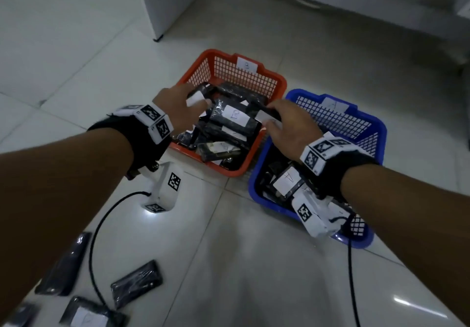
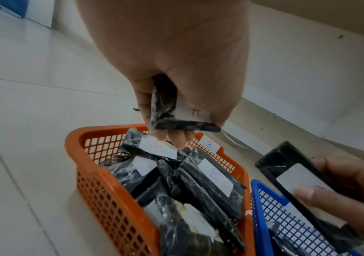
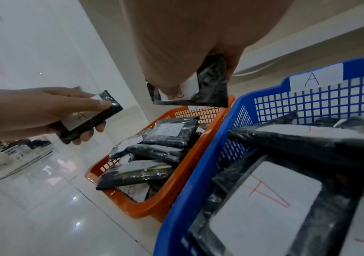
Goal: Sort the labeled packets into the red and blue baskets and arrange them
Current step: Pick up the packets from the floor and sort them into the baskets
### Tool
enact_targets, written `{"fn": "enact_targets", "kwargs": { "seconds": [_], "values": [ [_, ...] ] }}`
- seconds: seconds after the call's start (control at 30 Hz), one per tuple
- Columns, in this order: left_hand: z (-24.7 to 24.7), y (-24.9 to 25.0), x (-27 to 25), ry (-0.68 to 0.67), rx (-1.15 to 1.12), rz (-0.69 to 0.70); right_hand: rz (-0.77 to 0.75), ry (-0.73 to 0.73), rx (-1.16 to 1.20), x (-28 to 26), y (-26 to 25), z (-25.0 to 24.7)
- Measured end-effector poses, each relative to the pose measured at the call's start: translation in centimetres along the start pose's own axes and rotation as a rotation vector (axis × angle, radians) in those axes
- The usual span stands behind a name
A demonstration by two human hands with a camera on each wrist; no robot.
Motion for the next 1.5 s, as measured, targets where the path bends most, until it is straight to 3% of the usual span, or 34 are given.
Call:
{"fn": "enact_targets", "kwargs": {
  "seconds": [0.1, 0.3, 0.43, 0.6, 0.73, 0.87, 1.03, 1.17, 1.27, 1.37, 1.5],
  "values": [
    [0.1, -0.3, 1.4, 0.071, -0.005, -0.018, -0.002, 0.0, 0.043, 1.0, -0.6, 1.0],
    [0.0, -0.8, 1.7, 0.132, 0.109, 0.001, -0.087, -0.198, 0.009, 3.3, -5.2, 7.0],
    [0.9, 0.3, 2.0, 0.107, 0.117, 0.099, 0.004, -0.096, -0.079, 4.0, -4.5, 7.2],
    [4.6, 7.0, 2.7, -0.011, 0.112, 0.338, 0.132, 0.117, -0.022, 0.9, 2.7, 2.0],
    [10.1, 12.9, 3.6, -0.177, 0.052, 0.44, 0.398, 0.301, -0.062, -4.6, 13.0, -2.5],
    [15.8, 19.0, 3.6, -0.35, 0.075, 0.499, 0.717, 0.317, -0.064, -10.2, 21.1, -4.0],
    [20.5, 22.7, 3.3, -0.41, 0.172, 0.592, 0.907, 0.228, 0.351, -12.8, 24.9, -0.6],
    [20.6, 24.3, 2.9, -0.232, 0.367, 0.749, 0.904, 0.288, 0.441, -13.0, 25.0, 0.4],
    [19.4, 24.6, 2.2, -0.117, 0.397, 0.785, 0.853, 0.311, 0.34, -12.8, 24.5, -0.4],
    [17.3, 23.2, 1.5, -0.079, 0.409, 0.725, 0.711, 0.347, 0.123, -11.7, 21.9, -2.2],
    [11.2, 18.5, 0.1, 0.024, 0.4, 0.577, 0.407, 0.313, -0.04, -7.9, 14.9, -3.1]
  ]
}}
Point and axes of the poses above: each hand's wrist, its own x-axis towards the middle knuckle, its own z-axis out of the palm, y = z × x, the point moved 8 cm from there along x, towards the middle knuckle, and after that the axes turned 9 degrees about z, right-handed, at the moved point
